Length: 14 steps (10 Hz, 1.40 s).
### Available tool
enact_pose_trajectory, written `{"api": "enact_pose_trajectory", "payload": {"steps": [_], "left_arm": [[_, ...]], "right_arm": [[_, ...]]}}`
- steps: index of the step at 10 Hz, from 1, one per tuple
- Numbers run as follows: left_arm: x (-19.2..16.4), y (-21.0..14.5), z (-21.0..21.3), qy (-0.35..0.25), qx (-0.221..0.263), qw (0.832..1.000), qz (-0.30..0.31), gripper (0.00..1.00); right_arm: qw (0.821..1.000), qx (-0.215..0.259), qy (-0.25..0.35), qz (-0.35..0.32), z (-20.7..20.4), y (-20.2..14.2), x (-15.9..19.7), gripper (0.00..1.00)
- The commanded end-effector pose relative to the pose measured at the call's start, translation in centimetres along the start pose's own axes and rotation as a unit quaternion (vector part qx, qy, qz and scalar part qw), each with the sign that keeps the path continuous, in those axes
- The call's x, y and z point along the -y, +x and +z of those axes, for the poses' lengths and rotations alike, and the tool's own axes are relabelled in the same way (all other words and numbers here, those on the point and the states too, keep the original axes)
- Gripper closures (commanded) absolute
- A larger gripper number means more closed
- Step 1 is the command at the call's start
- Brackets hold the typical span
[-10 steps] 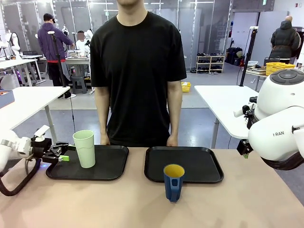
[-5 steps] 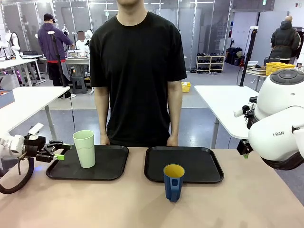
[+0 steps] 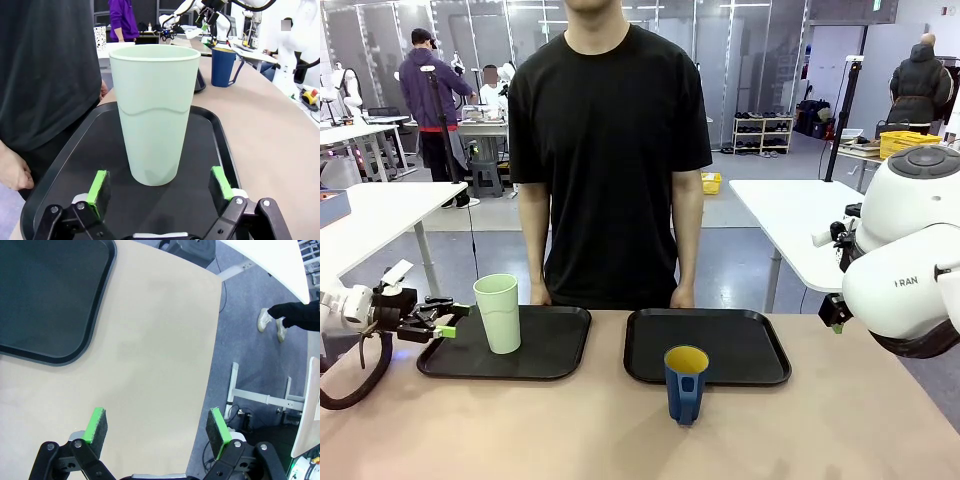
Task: Sort and store the cups by type.
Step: Pick up the Handle plastic cup and place it into the empty Flat Tray.
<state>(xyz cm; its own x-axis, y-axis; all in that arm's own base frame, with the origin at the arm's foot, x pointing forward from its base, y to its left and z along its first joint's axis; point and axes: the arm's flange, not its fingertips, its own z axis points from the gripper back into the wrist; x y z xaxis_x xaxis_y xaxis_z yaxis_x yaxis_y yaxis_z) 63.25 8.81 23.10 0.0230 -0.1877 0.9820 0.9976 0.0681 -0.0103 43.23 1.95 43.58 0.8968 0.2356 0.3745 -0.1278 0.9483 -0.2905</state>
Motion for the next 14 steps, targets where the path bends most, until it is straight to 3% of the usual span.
{"api": "enact_pose_trajectory", "payload": {"steps": [1,14], "left_arm": [[-0.31,0.03,-0.05,-0.004,0.002,1.0,-0.003,0.0],[-0.31,0.03,-0.05,-0.004,0.002,1.0,-0.003,0.0]], "right_arm": [[1.0,0.0,0.0,0.0,-0.07,-0.02,0.01,0.0],[1.0,0.0,0.0,0.0,-0.07,-0.02,0.01,0.0]]}}
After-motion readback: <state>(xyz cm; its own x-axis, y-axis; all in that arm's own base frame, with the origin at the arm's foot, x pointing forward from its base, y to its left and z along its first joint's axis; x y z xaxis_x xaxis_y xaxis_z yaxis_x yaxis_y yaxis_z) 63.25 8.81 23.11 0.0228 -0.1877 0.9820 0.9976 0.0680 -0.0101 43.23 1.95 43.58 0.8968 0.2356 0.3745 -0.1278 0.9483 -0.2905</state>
